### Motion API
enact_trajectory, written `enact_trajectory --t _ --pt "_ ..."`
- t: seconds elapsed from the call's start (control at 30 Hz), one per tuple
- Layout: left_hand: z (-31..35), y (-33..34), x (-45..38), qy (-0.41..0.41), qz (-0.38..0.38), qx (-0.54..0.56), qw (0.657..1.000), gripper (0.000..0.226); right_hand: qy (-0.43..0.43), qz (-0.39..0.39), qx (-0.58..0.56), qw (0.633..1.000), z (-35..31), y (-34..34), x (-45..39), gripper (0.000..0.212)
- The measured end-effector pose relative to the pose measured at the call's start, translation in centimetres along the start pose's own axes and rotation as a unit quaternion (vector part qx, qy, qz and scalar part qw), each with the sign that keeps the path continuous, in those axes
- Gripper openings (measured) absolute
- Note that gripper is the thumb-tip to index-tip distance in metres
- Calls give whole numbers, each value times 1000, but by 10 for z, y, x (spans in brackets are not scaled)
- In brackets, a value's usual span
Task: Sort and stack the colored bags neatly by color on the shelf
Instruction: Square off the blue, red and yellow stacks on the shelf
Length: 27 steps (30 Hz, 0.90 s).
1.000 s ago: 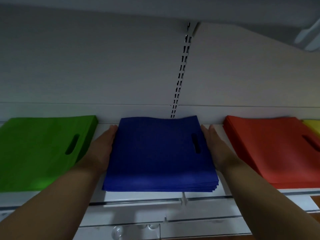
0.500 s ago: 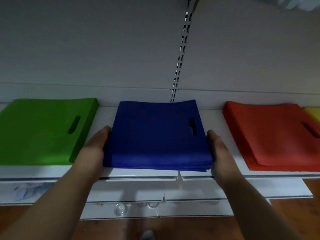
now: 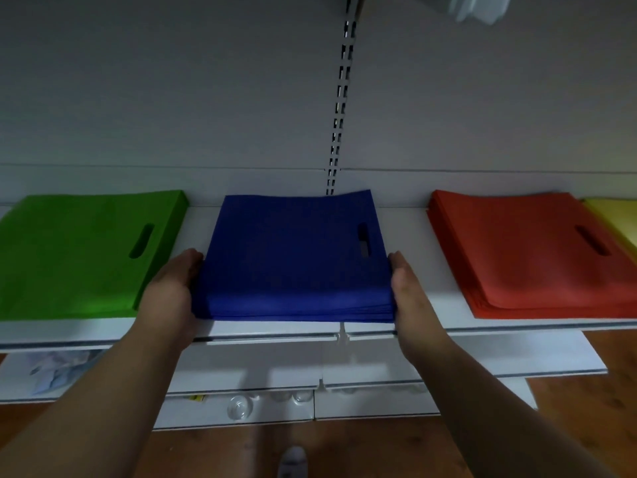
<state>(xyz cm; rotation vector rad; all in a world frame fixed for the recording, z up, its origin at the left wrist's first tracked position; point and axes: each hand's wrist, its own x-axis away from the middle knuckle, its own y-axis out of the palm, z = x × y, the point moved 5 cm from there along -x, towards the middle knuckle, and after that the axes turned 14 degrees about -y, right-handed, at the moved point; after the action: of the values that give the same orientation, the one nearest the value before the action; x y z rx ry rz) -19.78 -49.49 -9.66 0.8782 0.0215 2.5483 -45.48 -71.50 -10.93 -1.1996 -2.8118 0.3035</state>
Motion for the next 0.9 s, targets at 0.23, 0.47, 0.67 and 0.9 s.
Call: enact_trajectory --t 0.23,0.47,0.67,0.9 --pt "-3 3 0 -31 -6 19 999 21 -127 -151 340 919 -8 2 -4 121" --pt "0 -4 2 -57 23 3 998 20 -134 -140 362 912 -4 0 -3 113" --pt "-10 -3 4 -129 -27 -92 987 26 -144 -74 366 917 -4 -6 -4 99" --pt "-21 7 10 -177 -99 -16 979 28 -152 -42 412 898 -8 -5 -1 98"
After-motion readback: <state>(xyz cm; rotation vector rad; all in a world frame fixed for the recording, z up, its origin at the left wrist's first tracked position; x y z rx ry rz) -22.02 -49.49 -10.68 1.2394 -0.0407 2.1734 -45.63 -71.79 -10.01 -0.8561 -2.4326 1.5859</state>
